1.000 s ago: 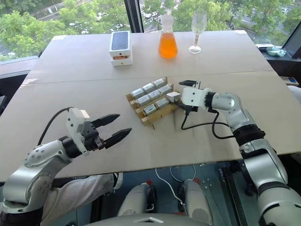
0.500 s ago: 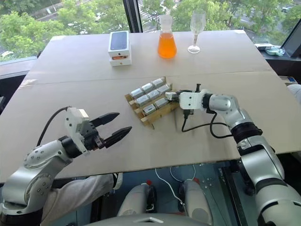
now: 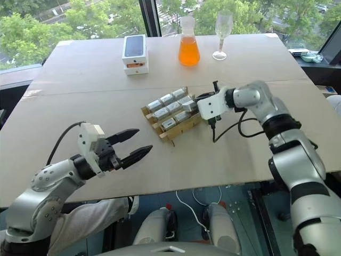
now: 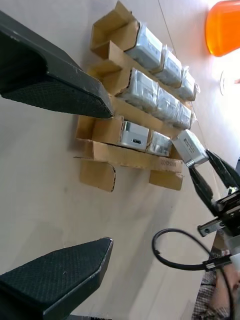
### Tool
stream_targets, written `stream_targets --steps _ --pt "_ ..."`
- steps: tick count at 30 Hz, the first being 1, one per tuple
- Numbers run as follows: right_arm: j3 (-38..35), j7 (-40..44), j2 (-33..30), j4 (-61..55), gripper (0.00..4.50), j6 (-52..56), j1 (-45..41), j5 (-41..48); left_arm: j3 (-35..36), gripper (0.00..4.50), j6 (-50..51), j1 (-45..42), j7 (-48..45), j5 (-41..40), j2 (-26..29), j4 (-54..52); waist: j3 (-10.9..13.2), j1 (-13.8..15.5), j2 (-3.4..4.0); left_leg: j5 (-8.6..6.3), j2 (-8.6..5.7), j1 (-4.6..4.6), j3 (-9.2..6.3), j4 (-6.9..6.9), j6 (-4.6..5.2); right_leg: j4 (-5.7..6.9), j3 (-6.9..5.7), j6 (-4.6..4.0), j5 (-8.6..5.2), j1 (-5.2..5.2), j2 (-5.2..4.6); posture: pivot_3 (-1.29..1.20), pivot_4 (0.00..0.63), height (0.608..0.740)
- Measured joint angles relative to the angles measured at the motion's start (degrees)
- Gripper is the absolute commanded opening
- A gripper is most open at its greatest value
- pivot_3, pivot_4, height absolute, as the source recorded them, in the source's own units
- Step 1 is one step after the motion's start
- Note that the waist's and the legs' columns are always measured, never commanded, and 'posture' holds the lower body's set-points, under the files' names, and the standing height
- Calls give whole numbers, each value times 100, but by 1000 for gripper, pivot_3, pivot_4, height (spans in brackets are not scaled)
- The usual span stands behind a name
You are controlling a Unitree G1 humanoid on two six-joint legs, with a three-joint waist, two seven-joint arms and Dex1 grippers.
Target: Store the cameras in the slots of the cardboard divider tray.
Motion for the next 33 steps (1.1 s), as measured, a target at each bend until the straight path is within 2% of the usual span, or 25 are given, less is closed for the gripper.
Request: stream_targets --steps 12,27,28,29,33 --pt "158 1338 293 1171 638 530 -946 -91 -67 3922 -183 155 164 35 -129 0 3 6 5 0 -1 -1 -1 -10 0 -4 -5 -4 1 -1 -8 0 150 740" --pt "642 1383 894 1661 638 1312 -1543 -904 -72 3922 -271 227 314 67 -135 -4 2 3 6 1 -4 0 -1 -28 -1 -14 -9 -5 1 -1 -16 0 150 740" --pt "652 1380 909 1678 1685 1332 -1569 -915 -72 3922 -271 228 330 67 -135 -10 1 6 5 1 -4 0 -2 -28 -1 -14 -10 -5 1 0 -16 0 150 740" --pt "670 1380 914 1693 2030 1357 -1580 -959 -73 3922 -271 228 342 67 -135 -17 1 10 5 1 -4 0 -3 -28 -1 -14 -12 -5 1 0 -17 0 150 740" --pt "526 1384 972 1862 4011 1560 -1576 -847 -73 3922 -271 236 358 66 -134 -36 3 -3 8 1 -5 -6 -3 -29 -1 -14 -12 -5 1 -4 -18 0 150 740"
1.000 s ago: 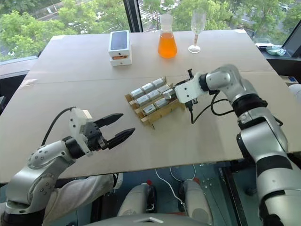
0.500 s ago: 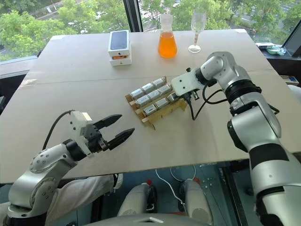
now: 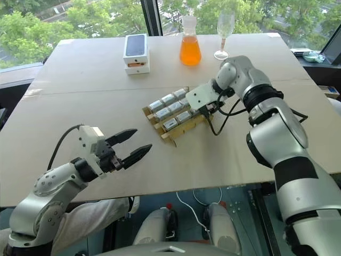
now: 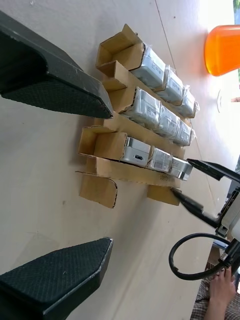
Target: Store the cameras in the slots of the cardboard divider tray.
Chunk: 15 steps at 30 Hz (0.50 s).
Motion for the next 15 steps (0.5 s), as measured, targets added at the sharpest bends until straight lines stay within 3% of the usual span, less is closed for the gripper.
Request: stream_targets --steps 4,9,14,15 --pt "-639 572 -172 -92 4011 347 3 645 2 3922 3 53 21 -2 9 -47 1 3 2 1 0 0 0 -19 -1 -15 -2 0 1 -1 1 0 150 740" --pt "-1510 1233 -857 -969 4011 1135 505 1610 4 3922 -10 331 26 29 3 -50 0 23 0 0 -2 -7 -5 -28 1 -41 -11 0 1 3 -2 0 150 740" --pt "-2342 1320 -1247 -2350 4011 2689 1903 2694 -4 3922 -110 563 88 156 -87 33 9 2 14 -3 -4 -8 1 -27 6 -38 -11 3 3 0 -9 0 150 740" --pt "-3147 935 -1345 -3645 4011 3080 3064 3379 -69 3922 -231 552 212 304 -203 96 -5 54 2 -9 -3 5 -21 -36 15 -40 -30 4 1 17 -4 0 150 740"
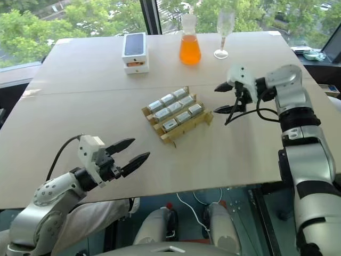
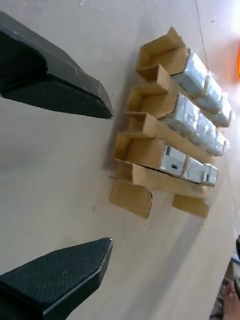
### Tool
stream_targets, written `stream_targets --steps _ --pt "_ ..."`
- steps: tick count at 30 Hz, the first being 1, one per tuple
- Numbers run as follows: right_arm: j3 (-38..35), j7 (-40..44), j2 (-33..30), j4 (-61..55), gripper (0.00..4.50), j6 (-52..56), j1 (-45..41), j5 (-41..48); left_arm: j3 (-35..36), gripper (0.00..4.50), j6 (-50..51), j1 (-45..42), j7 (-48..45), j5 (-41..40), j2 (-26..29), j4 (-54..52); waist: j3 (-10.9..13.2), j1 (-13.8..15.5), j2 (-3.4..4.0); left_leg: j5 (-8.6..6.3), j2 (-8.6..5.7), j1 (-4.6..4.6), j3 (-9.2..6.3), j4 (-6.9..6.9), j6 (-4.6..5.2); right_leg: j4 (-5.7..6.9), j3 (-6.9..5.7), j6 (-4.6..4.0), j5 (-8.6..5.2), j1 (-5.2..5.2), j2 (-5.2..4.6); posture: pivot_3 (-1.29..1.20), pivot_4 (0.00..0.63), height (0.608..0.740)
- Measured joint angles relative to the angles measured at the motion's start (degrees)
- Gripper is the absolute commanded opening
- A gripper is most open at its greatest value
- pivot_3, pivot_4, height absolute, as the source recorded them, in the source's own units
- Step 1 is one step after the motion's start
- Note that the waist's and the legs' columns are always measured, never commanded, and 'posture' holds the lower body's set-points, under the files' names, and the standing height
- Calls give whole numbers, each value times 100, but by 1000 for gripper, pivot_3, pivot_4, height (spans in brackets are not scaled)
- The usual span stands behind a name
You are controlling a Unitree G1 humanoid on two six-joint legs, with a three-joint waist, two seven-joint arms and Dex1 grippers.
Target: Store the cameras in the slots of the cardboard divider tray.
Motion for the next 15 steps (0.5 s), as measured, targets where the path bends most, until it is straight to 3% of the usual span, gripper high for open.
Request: stream_targets --steps 2,6,9,15 --pt "-807 -577 9 -1242 4011 532 1716 702 -37 3922 -97 220 210 218 -156 181 -5 115 3 -1 2 -2 -8 -7 -1 -13 -14 1 -1 6 1 0 150 740" --pt "-1093 -1086 102 -2343 4011 989 3653 1151 -144 3922 -313 377 355 644 -220 467 7 96 27 -9 -3 -1 8 1 16 -3 2 6 -1 -3 -3 0 150 740" --pt "-1112 -1314 99 -2697 4011 866 4069 1230 -208 3922 -481 306 329 707 -267 568 10 9 30 -10 3 22 24 7 20 2 22 30 -9 6 10 0 150 740" --pt "-1162 -1697 99 -2793 4011 583 4092 1331 -224 3922 -618 293 286 785 -293 719 9 1 29 -9 14 19 10 8 20 4 24 31 -2 2 42 0 150 740"
